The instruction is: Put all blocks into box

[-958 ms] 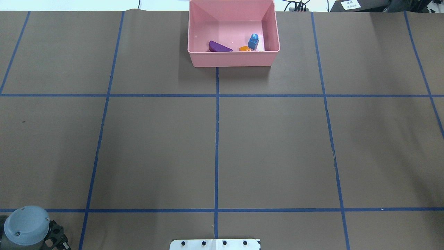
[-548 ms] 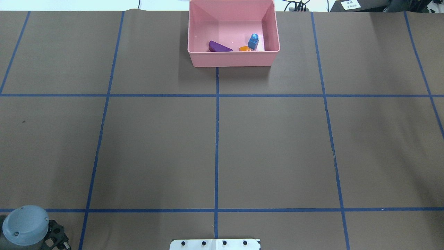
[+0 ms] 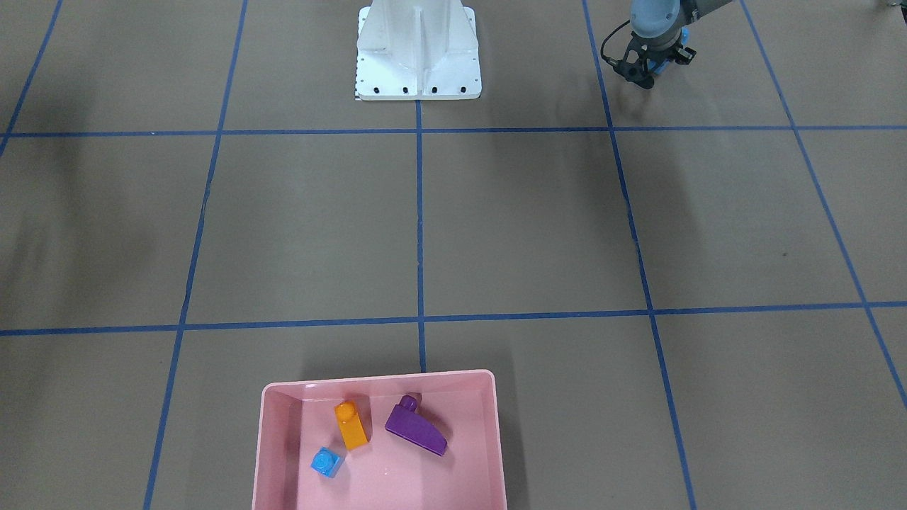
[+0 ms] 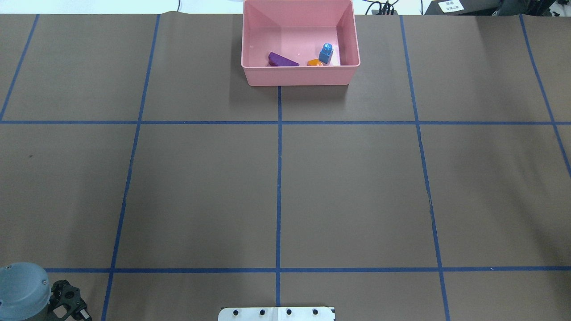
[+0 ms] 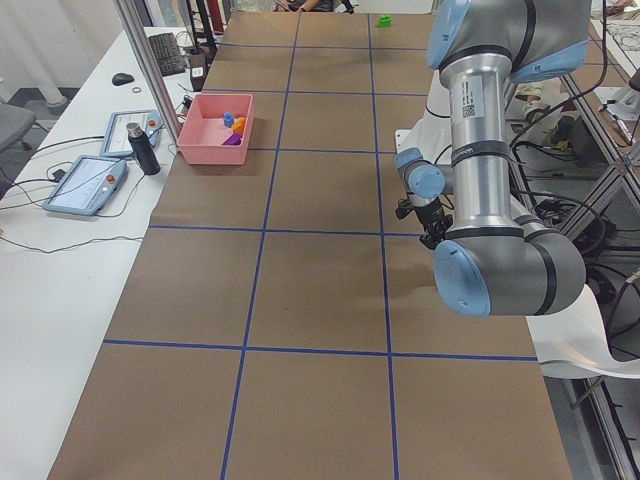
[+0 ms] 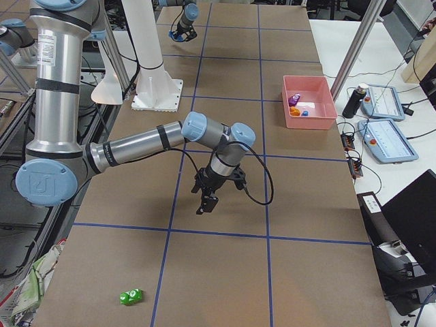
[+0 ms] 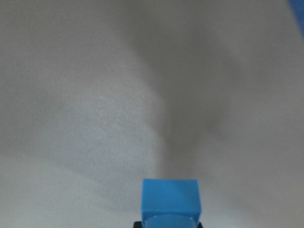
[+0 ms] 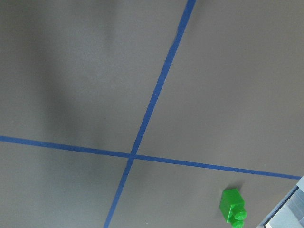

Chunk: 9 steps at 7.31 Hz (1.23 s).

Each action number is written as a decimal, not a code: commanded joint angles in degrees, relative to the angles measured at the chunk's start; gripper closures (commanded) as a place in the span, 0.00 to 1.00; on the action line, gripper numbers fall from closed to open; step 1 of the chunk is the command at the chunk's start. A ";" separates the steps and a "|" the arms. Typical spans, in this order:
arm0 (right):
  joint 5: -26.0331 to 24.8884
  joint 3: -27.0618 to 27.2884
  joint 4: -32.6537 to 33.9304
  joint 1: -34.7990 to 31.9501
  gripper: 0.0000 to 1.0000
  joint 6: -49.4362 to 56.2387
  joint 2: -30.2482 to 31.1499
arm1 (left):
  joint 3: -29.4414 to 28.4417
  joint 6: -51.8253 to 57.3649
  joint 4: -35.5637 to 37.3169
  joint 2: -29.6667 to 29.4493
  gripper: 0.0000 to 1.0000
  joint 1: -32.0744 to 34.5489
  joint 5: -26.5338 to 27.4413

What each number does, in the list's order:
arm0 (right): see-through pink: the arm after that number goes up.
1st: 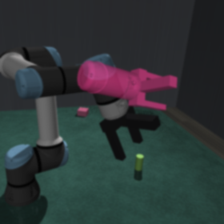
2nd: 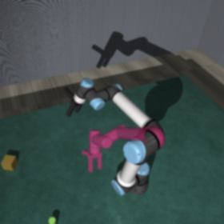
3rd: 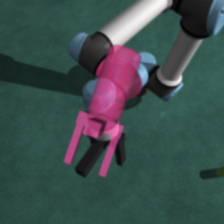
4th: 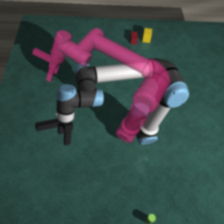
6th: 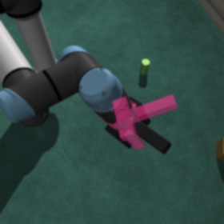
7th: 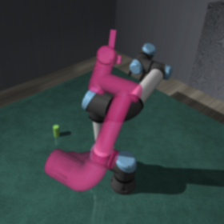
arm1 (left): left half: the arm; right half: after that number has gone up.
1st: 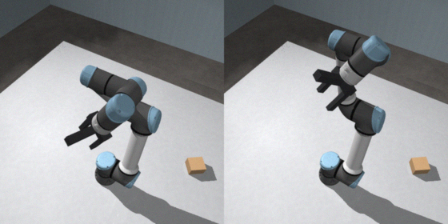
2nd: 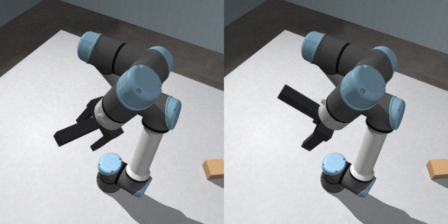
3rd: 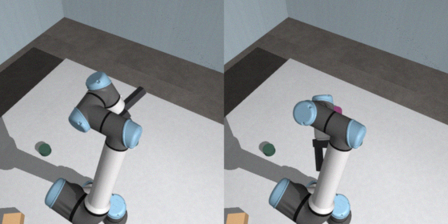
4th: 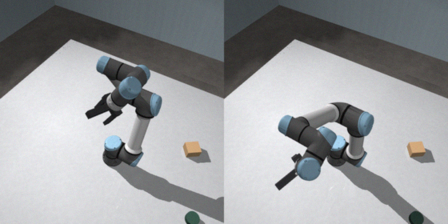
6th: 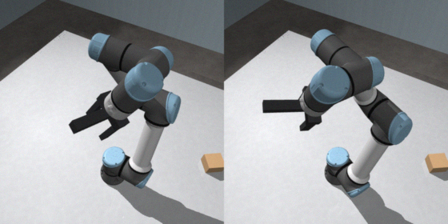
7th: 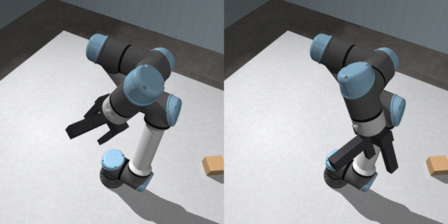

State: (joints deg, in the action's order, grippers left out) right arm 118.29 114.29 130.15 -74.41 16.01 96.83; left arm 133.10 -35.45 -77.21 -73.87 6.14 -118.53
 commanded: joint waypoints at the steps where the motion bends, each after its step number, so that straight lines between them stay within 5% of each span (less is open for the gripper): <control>1: 0.44 -0.56 0.02 -0.99 0.00 -0.01 1.25 | 6.98 -0.14 8.09 -4.14 1.00 4.12 -0.47; 3: 0.45 -3.96 -1.11 -1.17 0.00 0.25 2.39 | 8.04 0.03 12.50 -8.73 1.00 12.27 -3.08; 5: 0.18 -7.92 -11.00 -1.18 0.00 1.04 7.73 | 8.05 0.38 16.19 -15.57 1.00 20.01 -5.04; 9: 0.09 -28.45 -32.62 -4.41 0.00 9.19 10.13 | 6.39 0.65 35.60 -36.22 1.00 25.14 -4.96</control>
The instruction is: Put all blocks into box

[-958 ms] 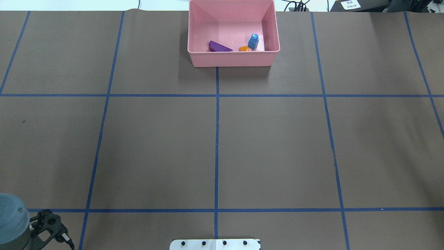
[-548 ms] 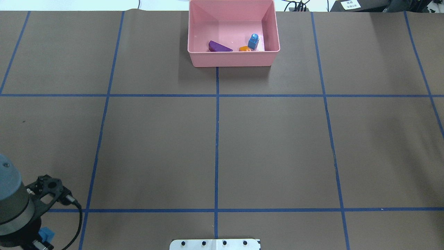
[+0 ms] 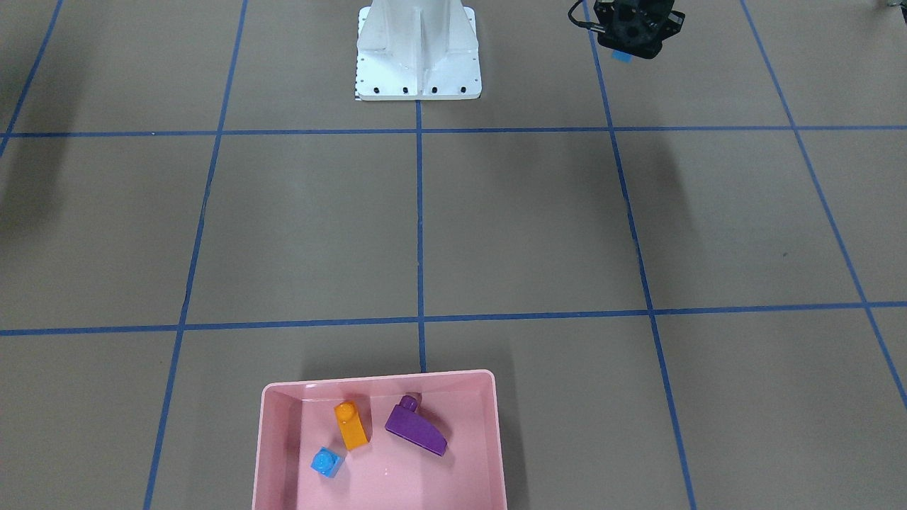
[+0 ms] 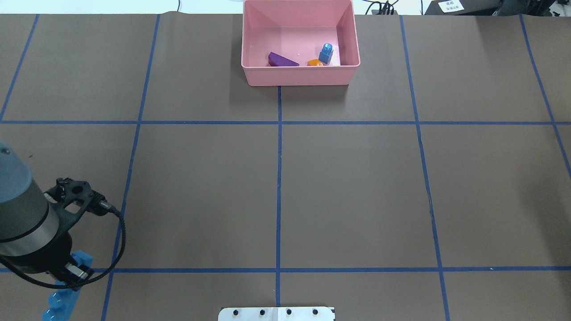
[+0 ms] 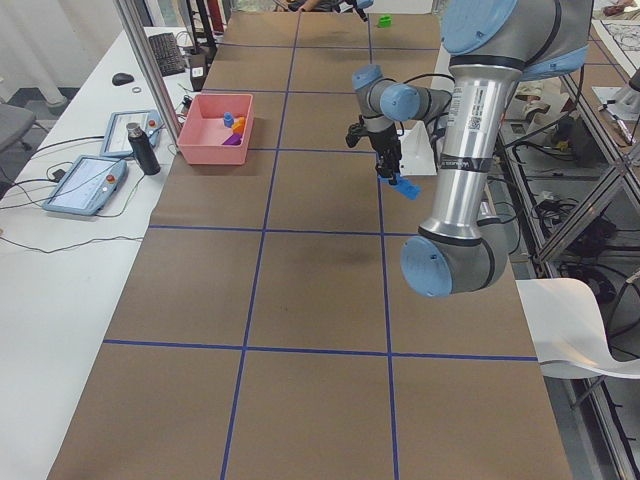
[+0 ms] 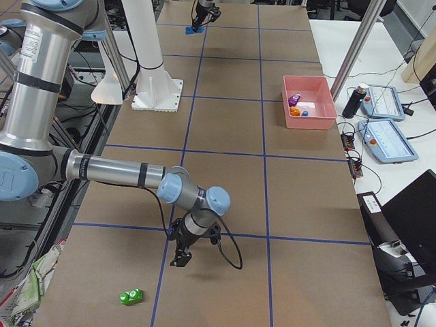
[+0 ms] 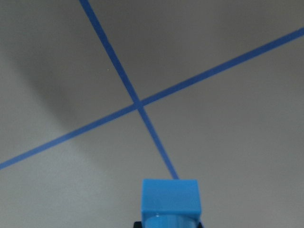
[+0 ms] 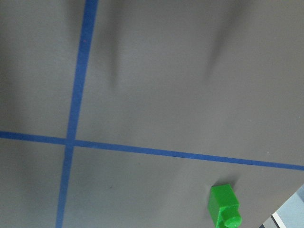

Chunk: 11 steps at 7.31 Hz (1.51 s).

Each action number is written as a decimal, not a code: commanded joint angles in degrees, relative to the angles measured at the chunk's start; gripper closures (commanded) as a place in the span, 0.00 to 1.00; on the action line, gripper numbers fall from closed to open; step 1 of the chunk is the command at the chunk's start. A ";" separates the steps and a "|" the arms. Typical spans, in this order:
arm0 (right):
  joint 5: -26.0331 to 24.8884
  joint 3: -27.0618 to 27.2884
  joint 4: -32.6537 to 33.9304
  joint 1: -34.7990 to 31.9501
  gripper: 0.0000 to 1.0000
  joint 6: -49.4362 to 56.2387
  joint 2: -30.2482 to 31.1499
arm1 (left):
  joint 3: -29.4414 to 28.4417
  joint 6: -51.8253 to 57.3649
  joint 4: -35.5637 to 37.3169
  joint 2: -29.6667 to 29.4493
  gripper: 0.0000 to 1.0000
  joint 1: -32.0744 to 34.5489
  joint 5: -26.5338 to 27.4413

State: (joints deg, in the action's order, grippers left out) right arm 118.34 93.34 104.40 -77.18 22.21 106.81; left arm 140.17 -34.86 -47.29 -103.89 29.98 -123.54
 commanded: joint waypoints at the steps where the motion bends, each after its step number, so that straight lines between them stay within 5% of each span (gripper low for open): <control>1: 0.05 -11.30 -11.37 -3.58 0.00 5.27 0.24 | -1.65 0.05 5.80 -7.28 1.00 2.01 0.14; 5: 0.66 -12.57 -11.85 -4.39 0.00 5.30 4.19 | -3.33 0.23 5.72 -8.07 1.00 3.16 0.50; 9: 0.49 -13.19 -11.86 -4.47 0.02 5.12 5.78 | -10.00 0.14 5.72 -14.93 1.00 6.23 0.49; 11: 0.40 -14.06 -11.86 -4.47 0.25 4.77 5.08 | -10.10 0.14 5.63 -15.55 1.00 6.23 0.67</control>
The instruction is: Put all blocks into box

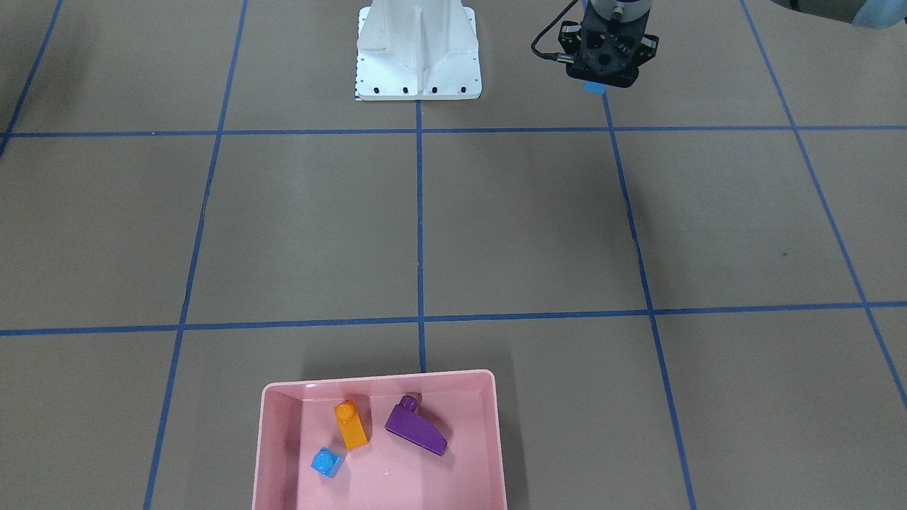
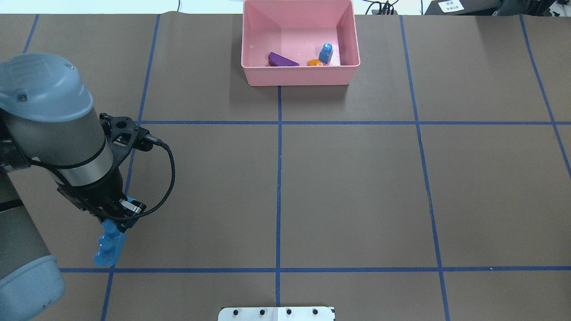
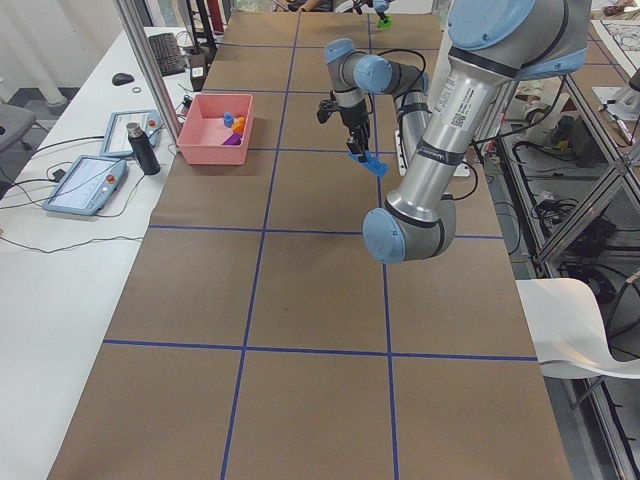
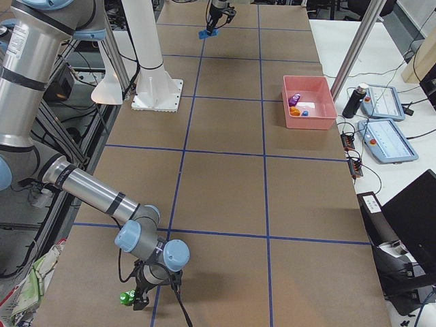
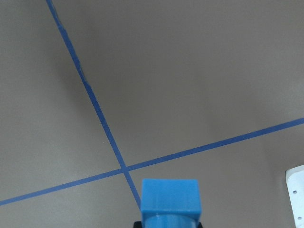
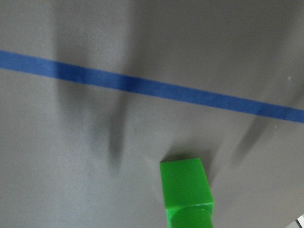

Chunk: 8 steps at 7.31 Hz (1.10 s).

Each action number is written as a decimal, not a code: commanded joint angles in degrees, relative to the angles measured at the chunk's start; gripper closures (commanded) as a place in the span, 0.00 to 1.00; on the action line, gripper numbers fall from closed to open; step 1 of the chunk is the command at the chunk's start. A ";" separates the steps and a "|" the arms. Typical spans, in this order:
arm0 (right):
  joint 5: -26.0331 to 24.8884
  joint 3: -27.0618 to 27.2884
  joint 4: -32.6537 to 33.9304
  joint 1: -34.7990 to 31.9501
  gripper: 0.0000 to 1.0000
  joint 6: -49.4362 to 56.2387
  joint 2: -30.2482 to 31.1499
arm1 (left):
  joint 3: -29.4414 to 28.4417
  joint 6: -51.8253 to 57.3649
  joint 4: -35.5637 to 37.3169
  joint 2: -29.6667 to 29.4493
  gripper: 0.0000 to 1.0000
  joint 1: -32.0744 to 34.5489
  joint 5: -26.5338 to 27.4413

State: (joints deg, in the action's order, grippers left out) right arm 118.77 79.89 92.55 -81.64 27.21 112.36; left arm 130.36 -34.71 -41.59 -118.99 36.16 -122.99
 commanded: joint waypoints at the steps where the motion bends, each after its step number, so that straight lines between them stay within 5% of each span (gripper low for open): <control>1: -0.11 -1.83 -0.09 -0.01 0.26 -0.14 -1.26 | -0.37 0.00 -0.07 -0.63 1.00 0.05 0.12; 4: -0.47 -7.01 -5.52 -0.01 0.31 -0.32 -2.32 | -4.40 -0.53 -0.07 -6.59 1.00 1.45 -0.06; 5: -0.38 -7.29 -5.72 -0.01 0.40 -0.32 -2.32 | -5.81 -0.62 -0.59 -7.57 1.00 1.98 -0.32; 7: -0.29 -7.20 -5.72 -0.01 0.93 -0.32 -1.97 | -11.51 -0.79 -0.95 -13.96 1.00 5.31 -0.59; 8: -0.29 -6.42 -5.72 -0.09 1.00 -0.14 -1.79 | -12.75 -0.88 -1.30 -15.21 1.00 6.11 -0.67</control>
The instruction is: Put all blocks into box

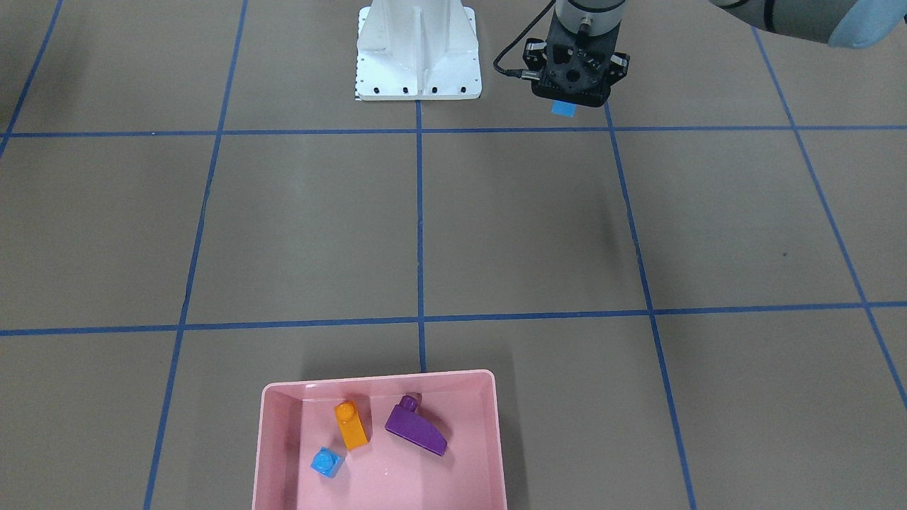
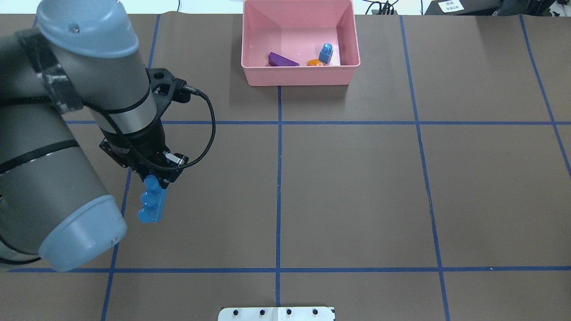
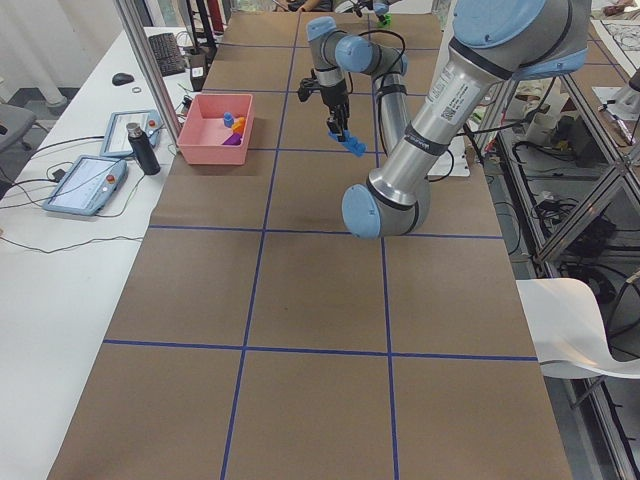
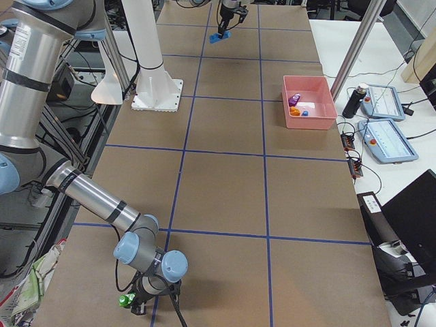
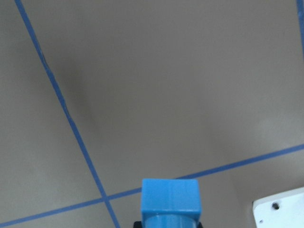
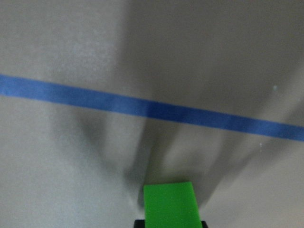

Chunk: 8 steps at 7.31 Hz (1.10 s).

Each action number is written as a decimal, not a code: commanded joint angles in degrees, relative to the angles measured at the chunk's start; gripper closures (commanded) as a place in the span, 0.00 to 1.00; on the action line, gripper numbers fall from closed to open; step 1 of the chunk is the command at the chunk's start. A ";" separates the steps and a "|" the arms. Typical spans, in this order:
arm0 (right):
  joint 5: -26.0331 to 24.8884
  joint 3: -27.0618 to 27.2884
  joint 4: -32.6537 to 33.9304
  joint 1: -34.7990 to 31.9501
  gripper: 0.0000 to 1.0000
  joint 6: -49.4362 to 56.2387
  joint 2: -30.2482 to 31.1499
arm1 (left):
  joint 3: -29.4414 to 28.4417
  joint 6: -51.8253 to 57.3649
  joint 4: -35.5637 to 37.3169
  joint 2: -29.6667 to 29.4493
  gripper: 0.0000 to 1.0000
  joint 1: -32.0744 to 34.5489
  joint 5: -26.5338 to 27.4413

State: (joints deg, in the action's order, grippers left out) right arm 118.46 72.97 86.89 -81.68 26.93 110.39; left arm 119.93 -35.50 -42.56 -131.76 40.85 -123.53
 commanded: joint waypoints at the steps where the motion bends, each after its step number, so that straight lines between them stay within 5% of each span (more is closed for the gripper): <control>1: -0.16 1.99 -0.14 -1.54 1.00 0.83 0.17 | -3.03 -2.88 -3.20 -3.32 1.00 2.56 -0.74; 5: -9.27 12.00 0.74 -17.25 1.00 4.00 0.18 | -10.92 -16.94 -22.96 -3.68 1.00 4.93 -2.68; 8: -10.98 19.11 7.82 -21.42 1.00 5.68 -4.55 | -24.17 -26.01 -41.84 -7.28 1.00 9.93 -2.60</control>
State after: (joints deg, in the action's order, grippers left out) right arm 107.46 88.85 90.89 -101.71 32.42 108.17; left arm 101.65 -58.66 -76.17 -137.63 48.58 -126.14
